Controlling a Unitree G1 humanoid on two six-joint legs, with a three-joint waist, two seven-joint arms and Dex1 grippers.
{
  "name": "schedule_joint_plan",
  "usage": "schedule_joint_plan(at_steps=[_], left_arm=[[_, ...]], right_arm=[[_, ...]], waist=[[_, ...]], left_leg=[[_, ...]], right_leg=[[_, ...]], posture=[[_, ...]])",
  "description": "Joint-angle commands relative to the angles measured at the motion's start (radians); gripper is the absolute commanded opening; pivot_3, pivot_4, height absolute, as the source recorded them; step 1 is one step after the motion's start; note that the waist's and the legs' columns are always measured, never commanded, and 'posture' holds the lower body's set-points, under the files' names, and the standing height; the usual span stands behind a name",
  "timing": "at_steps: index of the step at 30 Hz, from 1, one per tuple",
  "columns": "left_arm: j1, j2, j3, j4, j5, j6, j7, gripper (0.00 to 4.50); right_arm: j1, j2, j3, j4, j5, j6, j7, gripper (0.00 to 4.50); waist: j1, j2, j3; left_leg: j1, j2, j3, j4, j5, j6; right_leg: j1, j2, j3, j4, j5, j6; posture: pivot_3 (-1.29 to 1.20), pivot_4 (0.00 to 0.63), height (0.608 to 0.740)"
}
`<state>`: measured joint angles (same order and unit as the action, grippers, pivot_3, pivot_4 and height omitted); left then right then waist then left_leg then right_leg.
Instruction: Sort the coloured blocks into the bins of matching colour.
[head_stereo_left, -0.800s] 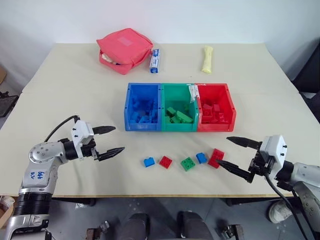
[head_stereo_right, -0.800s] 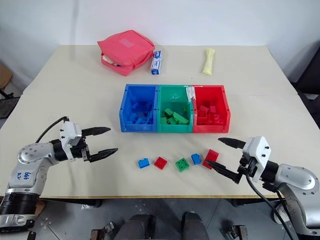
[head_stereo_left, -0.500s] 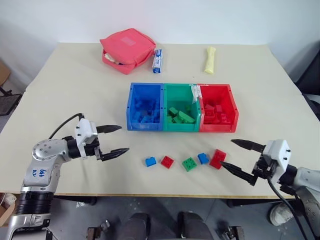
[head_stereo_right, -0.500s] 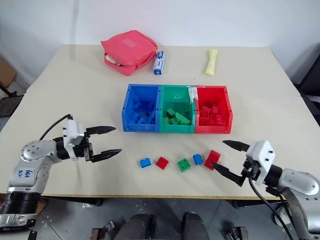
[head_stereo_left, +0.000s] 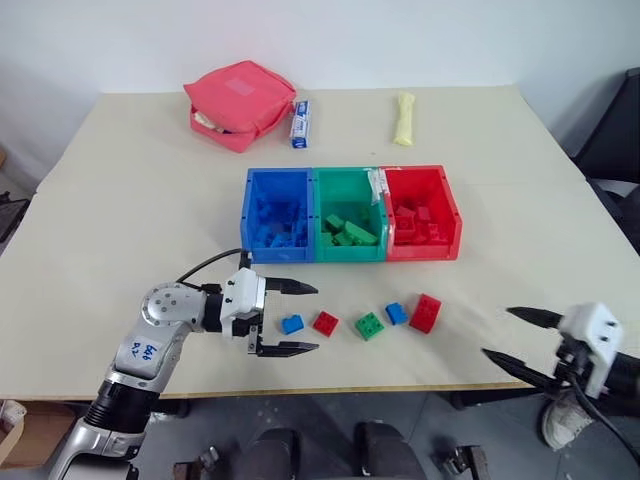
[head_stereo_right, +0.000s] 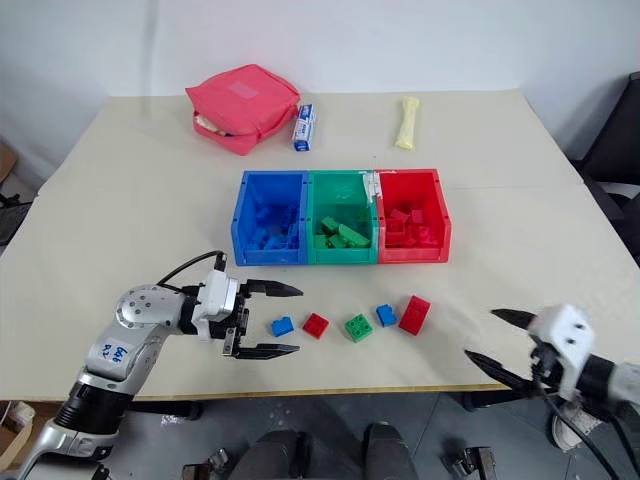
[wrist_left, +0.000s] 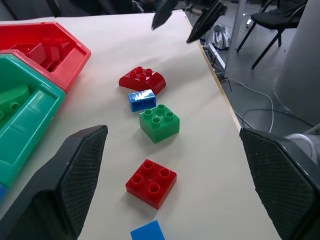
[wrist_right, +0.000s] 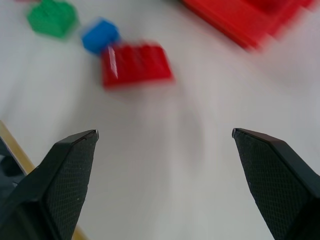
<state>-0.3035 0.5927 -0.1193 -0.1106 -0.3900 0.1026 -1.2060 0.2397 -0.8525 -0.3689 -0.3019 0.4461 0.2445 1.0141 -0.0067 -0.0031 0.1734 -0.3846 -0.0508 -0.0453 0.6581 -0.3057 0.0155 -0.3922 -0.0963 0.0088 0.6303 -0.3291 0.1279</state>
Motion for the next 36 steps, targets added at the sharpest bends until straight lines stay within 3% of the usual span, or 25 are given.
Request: schedule_joint_plan(at_steps=[1,10,14,19,25,27,31,36], left_arm=[[0.001,0.020,0.039,-0.028,-0.036,0.021,-0.002,4.49],[0.057,0.049,0.092,-0.082,-0.092,0.070,-0.005,4.49],[0.072,0.056,0.106,-0.089,-0.088,0.066,0.012,4.49],[0.075,0.053,0.110,-0.086,-0.086,0.057,0.025,4.50],[0.068,0.050,0.110,-0.072,-0.089,0.058,0.025,4.50],[0.068,0.050,0.129,-0.065,-0.116,0.090,0.034,4.50],[0.062,0.021,0.194,-0.040,-0.150,0.113,0.098,4.50],[0.056,-0.015,0.282,-0.010,-0.155,0.105,0.198,4.50]], right_arm=[[-0.130,-0.017,0.135,-0.039,-0.036,0.104,-0.043,4.50],[-0.331,0.011,0.366,0.119,-0.160,0.147,-0.057,4.50],[-0.318,0.015,0.368,0.129,-0.157,0.157,-0.060,4.50],[-0.295,0.037,0.344,0.135,-0.125,0.170,-0.066,3.36],[-0.293,0.072,0.298,0.157,-0.108,0.059,-0.051,3.36],[-0.320,0.092,0.244,0.110,-0.030,0.078,-0.044,3.36],[-0.436,0.115,0.188,0.072,0.047,0.170,-0.110,3.36],[-0.715,0.157,0.230,0.229,-0.036,0.243,-0.265,3.36]], waist=[[0.006,0.000,0.000],[0.032,0.000,0.000],[0.030,0.000,0.000],[0.030,0.000,0.000],[0.030,0.000,0.000],[0.029,0.000,0.000],[0.020,0.000,0.000],[0.008,0.000,0.000]], left_leg=[[0.000,0.000,-0.001,0.000,0.000,0.000],[-0.004,-0.001,-0.003,0.004,-0.001,0.001],[-0.004,-0.001,-0.003,0.004,-0.001,0.001],[-0.003,-0.001,-0.003,0.004,-0.001,0.001],[-0.003,-0.001,-0.003,0.004,-0.001,0.001],[-0.003,-0.001,-0.003,0.004,-0.001,0.001],[-0.003,-0.001,-0.002,0.004,-0.001,0.000],[-0.003,-0.001,-0.003,0.004,-0.001,0.000]], right_leg=[[0.000,0.000,-0.001,0.000,0.000,0.000],[0.000,-0.002,-0.003,-0.003,0.000,0.000],[0.000,-0.001,-0.003,-0.002,0.000,0.000],[0.001,-0.001,-0.003,-0.002,0.000,0.000],[0.001,-0.001,-0.003,-0.002,0.000,0.000],[0.001,-0.001,-0.002,-0.002,0.000,0.000],[0.000,-0.001,-0.002,-0.001,0.000,0.000],[-0.001,-0.001,-0.003,-0.001,0.000,0.000]], posture=[[0.00,0.150,0.740],[0.00,0.150,0.740],[0.00,0.150,0.740],[0.00,0.150,0.740],[0.00,0.150,0.740],[0.00,0.150,0.740],[0.00,0.150,0.740],[0.00,0.150,0.740]])
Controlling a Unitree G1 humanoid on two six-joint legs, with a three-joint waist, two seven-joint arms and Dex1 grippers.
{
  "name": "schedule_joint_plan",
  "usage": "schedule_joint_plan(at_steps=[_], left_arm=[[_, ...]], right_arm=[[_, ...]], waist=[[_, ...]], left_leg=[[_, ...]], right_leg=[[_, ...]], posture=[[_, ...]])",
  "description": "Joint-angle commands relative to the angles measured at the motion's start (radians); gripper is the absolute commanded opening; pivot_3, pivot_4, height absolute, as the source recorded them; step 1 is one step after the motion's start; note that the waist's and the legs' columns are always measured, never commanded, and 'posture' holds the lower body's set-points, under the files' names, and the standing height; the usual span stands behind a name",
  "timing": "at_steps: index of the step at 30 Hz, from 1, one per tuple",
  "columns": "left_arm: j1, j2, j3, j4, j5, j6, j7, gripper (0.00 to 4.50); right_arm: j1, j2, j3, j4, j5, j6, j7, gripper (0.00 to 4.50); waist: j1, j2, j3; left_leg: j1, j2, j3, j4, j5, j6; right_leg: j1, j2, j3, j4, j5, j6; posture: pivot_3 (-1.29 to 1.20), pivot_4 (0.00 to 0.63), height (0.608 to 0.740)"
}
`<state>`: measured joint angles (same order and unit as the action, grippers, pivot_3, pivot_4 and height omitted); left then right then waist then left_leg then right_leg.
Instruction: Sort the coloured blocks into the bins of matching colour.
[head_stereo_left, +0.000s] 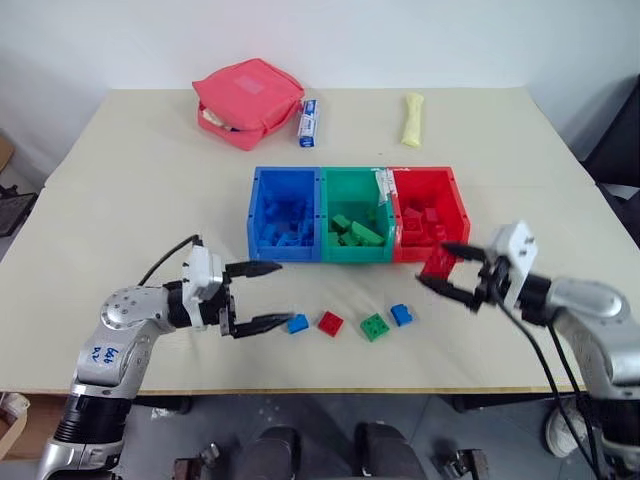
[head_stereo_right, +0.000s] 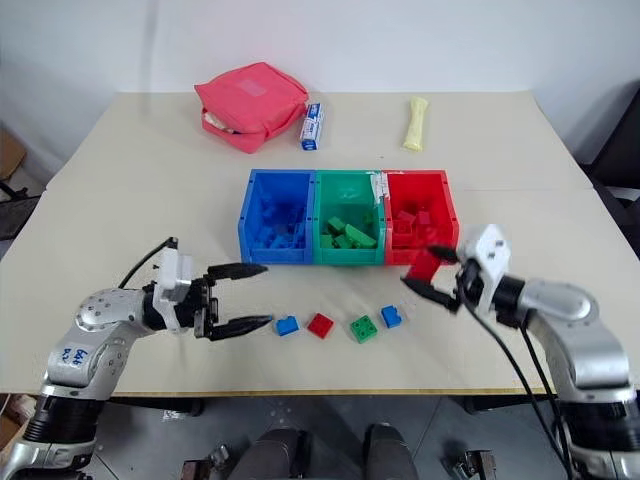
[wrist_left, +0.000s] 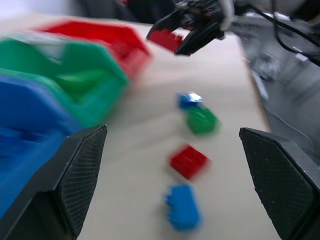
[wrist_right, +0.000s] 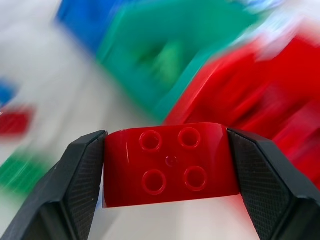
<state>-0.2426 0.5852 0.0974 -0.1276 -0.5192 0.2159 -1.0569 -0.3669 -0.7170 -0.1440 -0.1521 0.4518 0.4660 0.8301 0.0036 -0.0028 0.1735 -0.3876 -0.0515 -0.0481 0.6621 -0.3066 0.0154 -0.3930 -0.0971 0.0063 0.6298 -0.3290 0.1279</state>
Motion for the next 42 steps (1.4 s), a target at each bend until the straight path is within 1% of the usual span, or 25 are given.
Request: schedule_joint_plan(at_steps=[1,4,7,8,9,10,11,14,16,18,20,22,25,27,29,30,32,33,36,42], left_arm=[[-0.001,-0.009,0.077,0.008,-0.025,-0.007,0.061,4.50],[0.021,0.000,0.091,0.003,-0.009,-0.019,0.067,4.50],[0.040,0.006,0.102,-0.006,-0.003,-0.025,0.071,4.50],[0.047,0.009,0.107,-0.011,-0.002,-0.025,0.074,4.50],[0.052,0.013,0.111,-0.014,-0.002,-0.026,0.076,4.50],[0.056,0.019,0.114,-0.015,0.000,-0.028,0.075,4.50],[0.058,0.031,0.115,-0.010,0.003,-0.029,0.067,4.50],[0.065,0.088,0.115,0.007,-0.006,0.001,0.015,4.50],[0.056,0.110,0.116,0.032,-0.008,-0.006,-0.012,4.50],[0.042,0.118,0.109,0.052,0.000,-0.024,-0.031,4.50],[0.017,0.106,0.089,0.066,0.010,-0.038,-0.043,4.50],[0.002,0.094,0.069,0.069,0.014,-0.042,-0.052,4.50],[-0.012,0.073,0.017,0.063,0.038,-0.072,-0.075,4.50],[-0.033,0.071,-0.050,0.053,0.079,-0.104,-0.110,4.50],[-0.049,0.072,-0.091,0.052,0.103,-0.124,-0.136,4.50],[-0.051,0.076,-0.107,0.053,0.109,-0.135,-0.154,4.50],[-0.054,0.068,-0.124,0.061,0.099,-0.142,-0.176,4.50],[-0.052,0.065,-0.124,0.062,0.090,-0.139,-0.181,4.50],[-0.051,0.063,-0.134,0.087,0.098,-0.160,-0.205,4.50],[-0.059,0.056,-0.132,0.100,0.097,-0.158,-0.203,4.50]], right_arm=[[-0.164,0.033,0.022,0.131,-0.074,0.016,-0.110,3.36],[-0.315,0.086,0.050,0.297,-0.144,-0.017,-0.180,3.36],[-0.413,0.129,0.059,0.420,-0.182,-0.043,-0.218,3.36],[-0.438,0.146,0.059,0.447,-0.178,-0.047,-0.212,3.71],[-0.453,0.156,0.061,0.464,-0.177,-0.050,-0.201,4.10],[-0.459,0.162,0.063,0.473,-0.181,-0.057,-0.193,4.40],[-0.458,0.165,0.060,0.476,-0.178,-0.069,-0.181,4.48],[-0.451,0.168,0.033,0.472,-0.156,-0.063,-0.172,4.48],[-0.419,0.151,0.028,0.436,-0.151,-0.072,-0.143,4.48],[-0.365,0.137,0.009,0.358,-0.107,-0.064,-0.086,4.48],[-0.252,0.094,0.000,0.240,-0.071,-0.097,0.013,4.48],[-0.152,0.057,-0.015,0.150,-0.045,-0.103,0.067,4.48],[0.046,-0.014,-0.064,0.023,-0.022,-0.154,0.159,4.48],[0.200,-0.059,-0.128,-0.053,-0.026,-0.194,0.193,4.48],[0.306,-0.083,-0.188,-0.093,-0.022,-0.218,0.205,4.48],[0.375,-0.102,-0.226,-0.106,-0.020,-0.220,0.225,4.48],[0.519,-0.146,-0.284,-0.115,-0.044,-0.249,0.289,4.48],[0.560,-0.156,-0.298,-0.117,-0.051,-0.268,0.305,4.48],[0.606,-0.152,-0.306,-0.132,-0.026,-0.263,0.300,4.48],[0.494,-0.147,-0.149,-0.147,-0.041,-0.233,0.291,4.48]], waist=[[-0.005,0.000,0.000],[-0.007,0.000,0.000],[-0.008,0.000,0.000],[-0.008,0.000,0.000],[-0.008,0.000,0.000],[-0.008,0.000,0.000],[-0.007,0.000,0.000],[-0.007,0.000,0.000],[-0.008,0.000,0.000],[-0.006,0.000,0.000],[-0.001,0.000,0.000],[-0.001,0.000,0.000],[-0.001,0.000,0.000],[-0.001,0.000,0.000],[0.000,0.000,0.000],[-0.001,0.000,0.000],[-0.003,0.000,0.000],[-0.003,0.000,0.000],[-0.011,0.000,0.000],[-0.004,0.000,0.000]], left_leg=[[0.000,0.000,0.000,0.000,0.000,0.000],[0.000,0.000,0.000,-0.001,0.000,0.000],[-0.002,0.000,0.001,-0.002,0.000,0.000],[-0.002,0.000,0.001,-0.002,0.000,0.000],[-0.003,0.000,0.001,-0.002,0.000,0.000],[-0.003,0.000,0.001,-0.002,0.000,0.000],[-0.003,0.000,0.001,-0.002,0.000,0.000],[-0.004,0.000,0.001,-0.001,0.000,0.000],[-0.004,-0.001,0.001,-0.001,0.000,0.000],[-0.003,-0.001,0.001,-0.001,0.000,0.000],[-0.004,-0.001,0.000,-0.001,0.000,0.000],[-0.004,-0.001,0.000,-0.001,0.000,0.001],[-0.004,-0.002,0.001,-0.001,-0.001,0.002],[-0.003,-0.002,0.000,-0.001,-0.001,0.002],[-0.003,-0.002,0.000,-0.001,-0.001,0.002],[-0.002,-0.002,0.001,-0.001,-0.001,0.002],[-0.001,-0.001,0.002,-0.001,-0.001,0.002],[0.000,-0.001,0.002,-0.001,-0.001,0.002],[0.001,0.000,0.003,-0.002,-0.001,0.002],[0.002,0.001,0.003,-0.001,-0.001,0.001]], right_leg=[[0.000,0.000,0.000,0.000,0.000,0.000],[-0.001,0.000,0.000,0.000,0.000,0.000],[-0.004,0.000,0.000,0.001,0.000,0.000],[-0.004,0.000,0.000,0.001,0.000,0.000],[-0.005,0.000,0.000,0.003,0.000,0.000],[-0.005,0.000,-0.001,0.005,0.000,0.000],[-0.005,0.000,-0.001,0.007,0.000,0.000],[-0.005,0.000,-0.001,0.007,0.000,0.000],[-0.005,0.000,0.000,0.007,0.000,0.000],[-0.005,0.000,0.000,0.007,0.000,0.000],[-0.005,0.000,-0.001,0.007,0.000,0.000],[-0.004,0.000,-0.001,0.007,0.000,0.000],[-0.004,-0.002,0.000,0.006,0.000,0.000],[-0.003,-0.001,-0.001,0.006,0.000,0.000],[-0.002,-0.002,0.000,0.004,0.000,0.000],[-0.001,-0.001,0.000,0.000,0.000,0.000],[0.000,-0.001,0.000,-0.001,0.000,0.000],[0.001,-0.001,0.000,-0.002,0.000,0.000],[0.001,0.000,0.001,-0.002,0.000,0.000],[0.001,0.000,0.002,-0.001,0.000,0.000]], posture=[[0.00,0.150,0.740],[0.00,0.150,0.740],[0.00,0.150,0.740],[0.00,0.150,0.740],[0.00,0.150,0.740],[0.00,0.150,0.740],[0.00,0.150,0.740],[0.00,0.150,0.740],[0.00,0.150,0.740],[0.00,0.150,0.740],[0.00,0.150,0.740],[0.00,0.150,0.740],[0.00,0.150,0.740],[0.00,0.150,0.740],[0.00,0.150,0.740],[0.00,0.150,0.740],[0.00,0.150,0.740],[0.00,0.150,0.740],[0.00,0.150,0.740],[0.00,0.150,0.740]])
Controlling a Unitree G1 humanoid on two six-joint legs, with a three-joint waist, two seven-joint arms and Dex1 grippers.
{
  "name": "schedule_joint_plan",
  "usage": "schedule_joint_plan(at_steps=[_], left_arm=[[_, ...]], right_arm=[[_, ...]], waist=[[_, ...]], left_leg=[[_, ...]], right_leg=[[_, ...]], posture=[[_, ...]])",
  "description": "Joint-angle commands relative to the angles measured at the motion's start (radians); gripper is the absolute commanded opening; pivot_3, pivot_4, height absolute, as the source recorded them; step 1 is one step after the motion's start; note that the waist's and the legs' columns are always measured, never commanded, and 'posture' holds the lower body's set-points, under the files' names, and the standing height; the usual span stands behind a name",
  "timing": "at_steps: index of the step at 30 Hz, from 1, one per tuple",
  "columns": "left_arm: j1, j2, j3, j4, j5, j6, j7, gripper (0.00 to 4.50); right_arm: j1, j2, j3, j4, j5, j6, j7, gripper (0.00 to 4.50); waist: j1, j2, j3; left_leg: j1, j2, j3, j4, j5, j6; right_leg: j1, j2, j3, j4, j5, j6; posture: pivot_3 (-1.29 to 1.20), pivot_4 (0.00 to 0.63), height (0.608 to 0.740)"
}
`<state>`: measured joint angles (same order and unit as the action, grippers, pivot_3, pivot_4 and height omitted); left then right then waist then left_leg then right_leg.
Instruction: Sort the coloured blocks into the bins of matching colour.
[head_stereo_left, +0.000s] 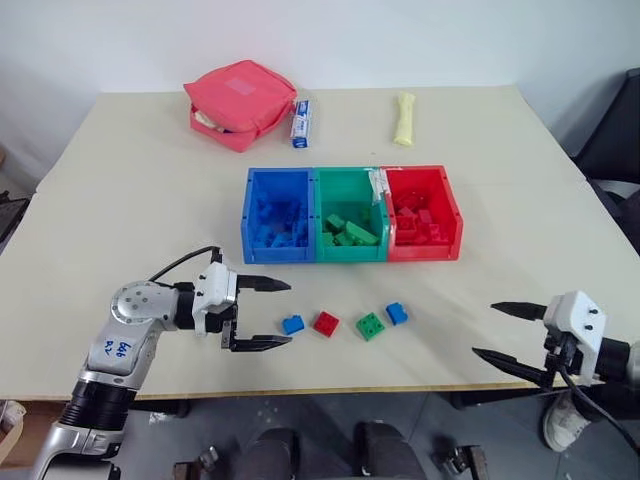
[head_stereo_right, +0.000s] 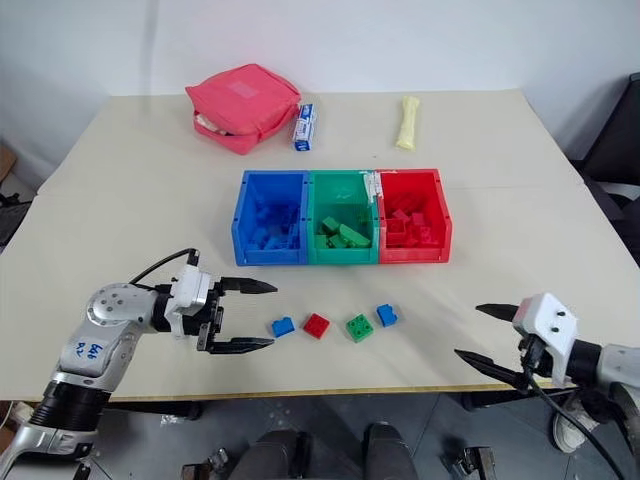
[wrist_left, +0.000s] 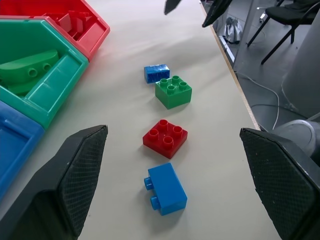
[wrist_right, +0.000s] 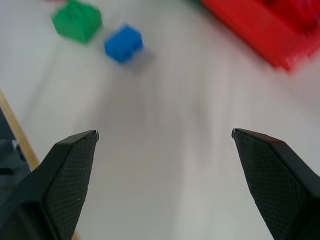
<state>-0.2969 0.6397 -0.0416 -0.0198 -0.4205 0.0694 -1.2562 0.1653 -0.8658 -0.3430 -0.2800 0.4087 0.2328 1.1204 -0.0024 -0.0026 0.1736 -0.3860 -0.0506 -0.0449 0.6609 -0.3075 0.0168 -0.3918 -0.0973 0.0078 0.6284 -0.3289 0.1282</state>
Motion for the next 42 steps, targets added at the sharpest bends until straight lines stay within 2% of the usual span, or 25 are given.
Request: schedule_joint_plan(at_steps=[1,8,13,16,21,23,25,28,34,37,42], left_arm=[[-0.002,0.003,0.010,-0.011,0.000,-0.011,-0.001,4.50],[0.063,0.052,0.078,-0.090,-0.023,0.034,0.043,4.50],[0.132,0.085,0.115,-0.158,-0.034,0.058,0.061,4.50],[0.150,0.091,0.129,-0.184,-0.040,0.073,0.077,4.50],[0.156,0.088,0.138,-0.190,-0.042,0.081,0.097,4.50],[0.157,0.077,0.146,-0.190,-0.049,0.084,0.115,4.50],[0.160,0.064,0.154,-0.189,-0.058,0.092,0.138,4.50],[0.189,0.054,0.183,-0.195,-0.084,0.121,0.169,4.50],[0.266,0.000,0.335,-0.160,-0.131,0.140,0.299,4.50],[0.311,-0.025,0.414,-0.163,-0.155,0.156,0.362,4.50],[0.377,-0.022,0.437,-0.184,-0.135,0.127,0.354,4.50]], right_arm=[[-0.073,0.003,0.091,-0.002,-0.012,0.002,0.005,4.48],[-0.330,0.062,0.334,0.163,-0.090,0.012,0.025,4.48],[-0.415,0.121,0.429,0.291,-0.144,-0.065,0.054,4.48],[-0.447,0.158,0.459,0.330,-0.152,-0.077,0.058,3.83],[-0.474,0.198,0.455,0.342,-0.141,-0.065,0.050,2.14],[-0.470,0.193,0.446,0.347,-0.146,-0.074,0.054,1.64],[-0.471,0.185,0.430,0.350,-0.151,-0.087,0.046,1.64],[-0.517,0.192,0.400,0.272,-0.088,-0.007,0.035,1.64],[-0.746,0.302,0.408,0.167,0.027,0.246,-0.083,1.64],[-0.895,0.396,0.494,0.235,-0.072,0.247,-0.167,1.64],[-1.104,0.616,0.565,0.516,-0.177,0.175,-0.293,1.64]], waist=[[0.003,0.000,0.000],[0.000,0.000,0.000],[0.002,0.000,0.000],[0.002,0.000,0.000],[0.001,0.000,0.000],[0.001,0.000,0.000],[0.001,0.000,0.000],[0.000,0.000,0.000],[-0.018,0.002,0.001],[-0.024,0.002,0.001],[-0.028,0.002,0.001]], left_leg=[[0.000,0.000,-0.001,0.000,0.000,0.000],[-0.001,0.000,-0.001,0.000,0.000,0.000],[-0.001,0.000,-0.001,-0.001,-0.001,-0.001],[-0.001,0.000,-0.002,0.001,-0.001,-0.001],[-0.001,0.000,-0.002,0.001,-0.001,-0.001],[-0.001,0.000,-0.002,0.001,-0.001,-0.001],[-0.001,0.000,-0.002,0.001,-0.001,-0.001],[-0.001,0.000,-0.002,0.001,-0.001,-0.001],[-0.001,0.002,-0.002,0.000,-0.001,-0.003],[-0.001,0.003,-0.002,-0.001,-0.001,-0.004],[-0.002,0.002,0.000,-0.002,-0.001,-0.003]], right_leg=[[0.000,0.000,0.000,0.000,0.000,0.000],[-0.001,0.000,-0.001,-0.001,0.000,0.000],[-0.001,0.000,-0.001,-0.001,0.000,0.000],[-0.001,0.000,-0.002,-0.001,0.000,0.000],[-0.001,0.000,-0.002,0.000,0.000,0.000],[-0.001,0.000,-0.002,0.000,0.000,0.000],[-0.001,0.000,-0.002,0.000,0.000,0.000],[-0.001,0.000,-0.002,0.000,0.000,0.000],[-0.003,0.002,-0.002,0.002,0.000,-0.001],[-0.003,0.002,-0.002,0.002,0.000,-0.002],[-0.006,0.002,-0.001,0.005,0.000,-0.002]], posture=[[0.00,0.150,0.740],[0.00,0.150,0.740],[0.00,0.150,0.740],[0.00,0.150,0.740],[0.00,0.150,0.740],[0.00,0.150,0.740],[0.00,0.150,0.740],[0.00,0.150,0.740],[0.00,0.150,0.740],[0.00,0.150,0.740],[0.00,0.150,0.740]])
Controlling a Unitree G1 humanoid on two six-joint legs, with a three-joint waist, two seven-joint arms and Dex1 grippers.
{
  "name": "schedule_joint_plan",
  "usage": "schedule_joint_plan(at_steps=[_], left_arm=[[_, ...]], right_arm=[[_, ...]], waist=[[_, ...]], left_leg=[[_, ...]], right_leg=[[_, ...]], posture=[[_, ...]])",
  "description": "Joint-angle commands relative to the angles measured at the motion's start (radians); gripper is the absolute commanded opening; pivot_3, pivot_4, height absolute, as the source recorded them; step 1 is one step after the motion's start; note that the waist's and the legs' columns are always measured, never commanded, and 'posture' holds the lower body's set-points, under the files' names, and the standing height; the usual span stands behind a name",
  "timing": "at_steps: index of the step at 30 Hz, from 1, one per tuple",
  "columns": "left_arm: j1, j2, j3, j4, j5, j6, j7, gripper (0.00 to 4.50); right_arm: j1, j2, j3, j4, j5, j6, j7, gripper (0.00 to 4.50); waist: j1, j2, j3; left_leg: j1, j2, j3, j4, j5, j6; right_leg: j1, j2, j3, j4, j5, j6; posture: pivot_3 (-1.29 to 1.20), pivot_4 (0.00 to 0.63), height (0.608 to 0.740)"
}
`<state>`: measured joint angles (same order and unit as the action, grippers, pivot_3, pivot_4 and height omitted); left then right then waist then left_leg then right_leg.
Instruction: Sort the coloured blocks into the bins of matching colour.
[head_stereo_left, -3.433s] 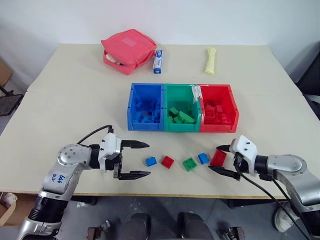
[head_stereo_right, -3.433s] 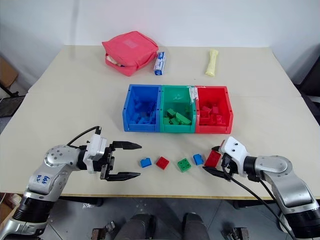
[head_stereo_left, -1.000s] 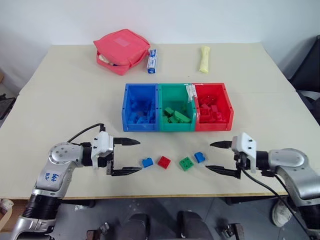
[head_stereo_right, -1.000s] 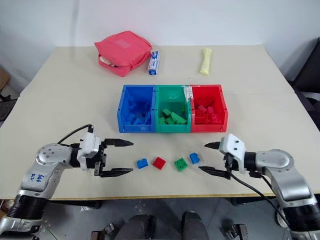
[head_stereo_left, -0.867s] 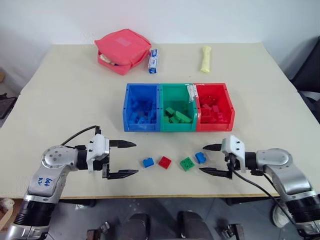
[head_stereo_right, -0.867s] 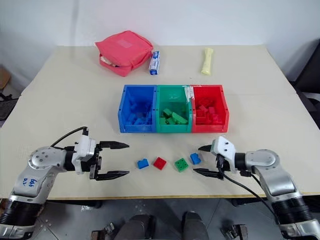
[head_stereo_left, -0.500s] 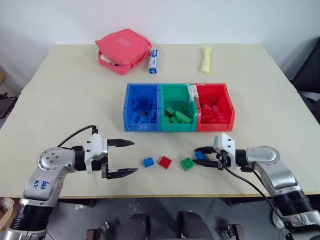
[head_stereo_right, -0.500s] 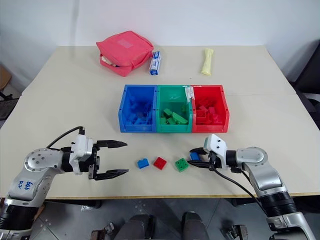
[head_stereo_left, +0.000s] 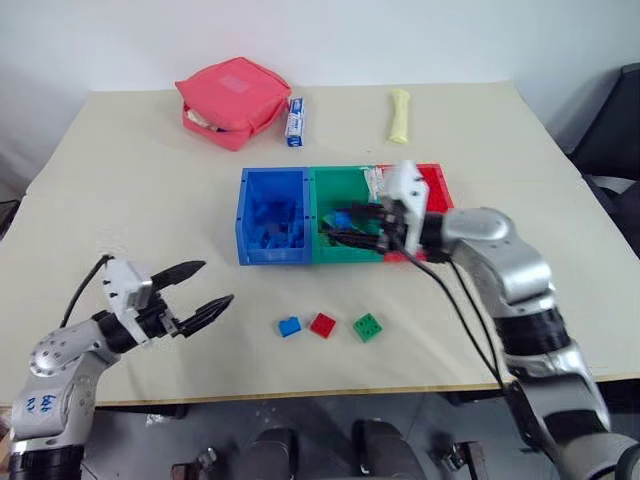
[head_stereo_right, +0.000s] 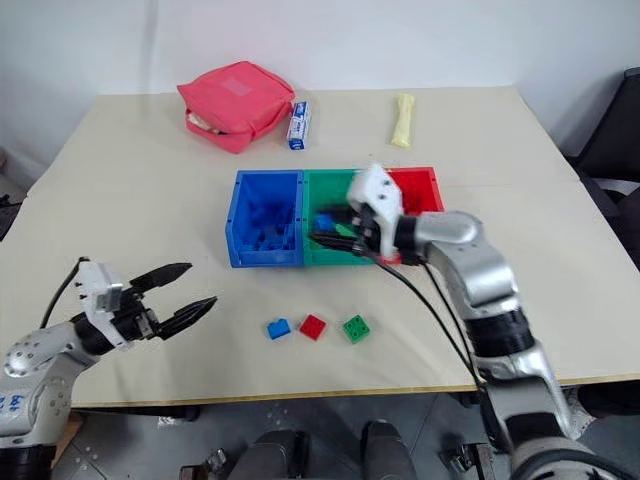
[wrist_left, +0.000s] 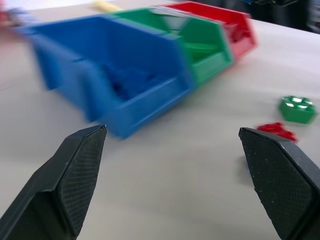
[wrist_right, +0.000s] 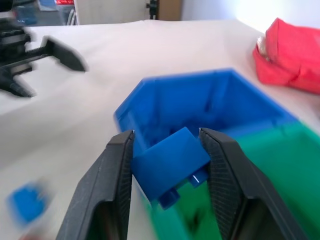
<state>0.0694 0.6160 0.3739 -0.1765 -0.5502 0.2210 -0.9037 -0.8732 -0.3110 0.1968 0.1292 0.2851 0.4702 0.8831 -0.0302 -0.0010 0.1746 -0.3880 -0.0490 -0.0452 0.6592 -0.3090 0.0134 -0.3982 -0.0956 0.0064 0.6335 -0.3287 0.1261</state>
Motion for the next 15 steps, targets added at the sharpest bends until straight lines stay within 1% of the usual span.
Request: schedule_joint_plan(at_steps=[1,4,6,8,12,13,15], left_arm=[[0.011,0.001,0.024,-0.032,-0.009,-0.025,0.004,4.50],[0.014,0.008,0.022,-0.045,-0.012,-0.027,0.001,4.50],[0.016,0.011,0.019,-0.049,-0.009,-0.033,-0.006,4.50],[0.016,0.012,0.016,-0.052,-0.017,-0.031,-0.015,4.50],[0.011,0.019,-0.001,-0.070,-0.019,-0.016,-0.027,4.50],[0.004,0.020,-0.012,-0.067,-0.014,-0.019,-0.032,4.50],[-0.017,0.027,-0.051,-0.060,0.007,-0.019,-0.045,4.50]], right_arm=[[-0.089,0.088,0.038,0.165,-0.081,-0.091,-0.070,1.64],[-0.142,0.147,0.052,0.297,-0.126,-0.150,-0.100,1.64],[-0.161,0.174,0.046,0.338,-0.129,-0.162,-0.104,2.35],[-0.168,0.185,0.046,0.355,-0.135,-0.176,-0.098,2.88],[-0.152,0.168,0.032,0.325,-0.134,-0.196,-0.089,4.24],[-0.132,0.154,0.016,0.293,-0.121,-0.228,-0.073,4.48],[-0.059,0.111,-0.034,0.202,-0.072,-0.328,-0.010,4.48]], waist=[[0.003,0.000,0.000],[0.005,0.000,0.000],[0.002,0.000,0.000],[-0.001,0.000,0.000],[-0.003,0.000,0.000],[-0.003,0.000,0.000],[0.003,0.000,0.000]], left_leg=[[0.000,0.000,0.000,0.000,0.000,0.000],[-0.001,-0.002,-0.002,0.000,0.000,0.000],[-0.001,-0.003,-0.002,0.001,0.000,0.001],[-0.002,-0.004,-0.001,0.001,0.000,0.002],[-0.004,-0.003,0.000,0.000,0.001,0.000],[-0.004,-0.003,0.000,0.000,0.001,0.000],[-0.004,-0.002,0.000,0.000,0.001,0.000]], right_leg=[[-0.002,0.000,0.000,0.004,0.000,0.000],[-0.004,-0.001,-0.002,0.009,0.001,-0.002],[-0.005,-0.003,-0.002,0.010,0.001,-0.003],[-0.005,-0.003,-0.001,0.011,0.001,-0.003],[-0.011,-0.002,-0.002,0.013,0.001,-0.003],[-0.011,-0.002,-0.002,0.013,0.001,-0.003],[-0.011,-0.002,-0.002,0.012,0.001,-0.003]], posture=[[0.00,0.150,0.740],[0.00,0.150,0.740],[0.00,0.150,0.740],[0.00,0.150,0.740],[0.00,0.150,0.740],[0.00,0.150,0.740],[0.00,0.150,0.740]])
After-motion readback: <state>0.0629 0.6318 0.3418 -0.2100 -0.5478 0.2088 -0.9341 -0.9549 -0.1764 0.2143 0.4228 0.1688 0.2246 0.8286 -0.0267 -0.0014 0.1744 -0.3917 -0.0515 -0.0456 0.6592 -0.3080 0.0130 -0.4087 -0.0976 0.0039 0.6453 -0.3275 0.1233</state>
